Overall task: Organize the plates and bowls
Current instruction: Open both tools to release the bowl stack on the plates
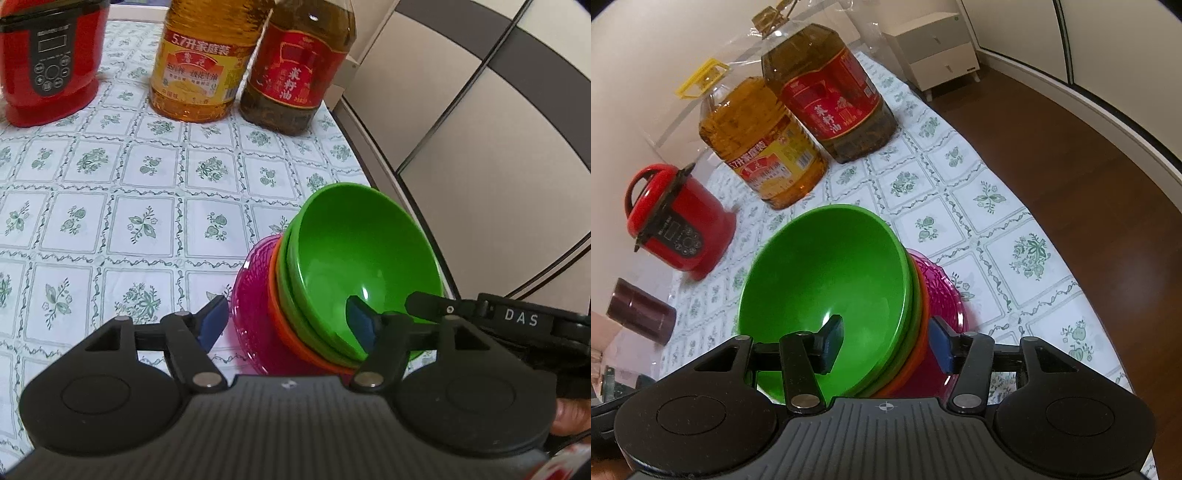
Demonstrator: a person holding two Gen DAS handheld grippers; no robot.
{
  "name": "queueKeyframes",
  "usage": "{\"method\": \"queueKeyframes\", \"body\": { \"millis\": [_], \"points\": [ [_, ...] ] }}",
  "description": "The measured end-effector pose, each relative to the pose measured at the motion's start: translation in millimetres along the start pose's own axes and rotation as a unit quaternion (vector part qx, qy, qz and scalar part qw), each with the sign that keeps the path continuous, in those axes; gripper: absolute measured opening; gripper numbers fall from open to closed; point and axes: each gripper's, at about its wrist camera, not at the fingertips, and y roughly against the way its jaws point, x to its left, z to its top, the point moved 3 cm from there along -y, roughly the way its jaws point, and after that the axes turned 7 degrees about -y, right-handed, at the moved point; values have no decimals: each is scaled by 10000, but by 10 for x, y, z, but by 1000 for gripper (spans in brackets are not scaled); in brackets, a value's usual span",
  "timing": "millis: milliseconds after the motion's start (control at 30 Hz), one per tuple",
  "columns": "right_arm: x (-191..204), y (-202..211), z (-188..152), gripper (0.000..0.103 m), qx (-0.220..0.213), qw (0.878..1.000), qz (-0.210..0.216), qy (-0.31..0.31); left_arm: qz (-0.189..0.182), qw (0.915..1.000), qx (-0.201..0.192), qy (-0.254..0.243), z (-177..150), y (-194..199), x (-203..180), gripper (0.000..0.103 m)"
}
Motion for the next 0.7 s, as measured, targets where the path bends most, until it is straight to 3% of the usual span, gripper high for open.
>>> {"method": "queueKeyframes", "body": {
  "millis": [300, 700],
  "points": [
    [1, 297, -160, 53, -201, 9996, 204, 26, -3, 9989, -460, 134, -211, 354, 24, 67],
    [-45, 569, -755, 54, -575, 9976, 248, 290, 532, 9922, -992, -530, -799, 720, -125, 67]
  ]
}}
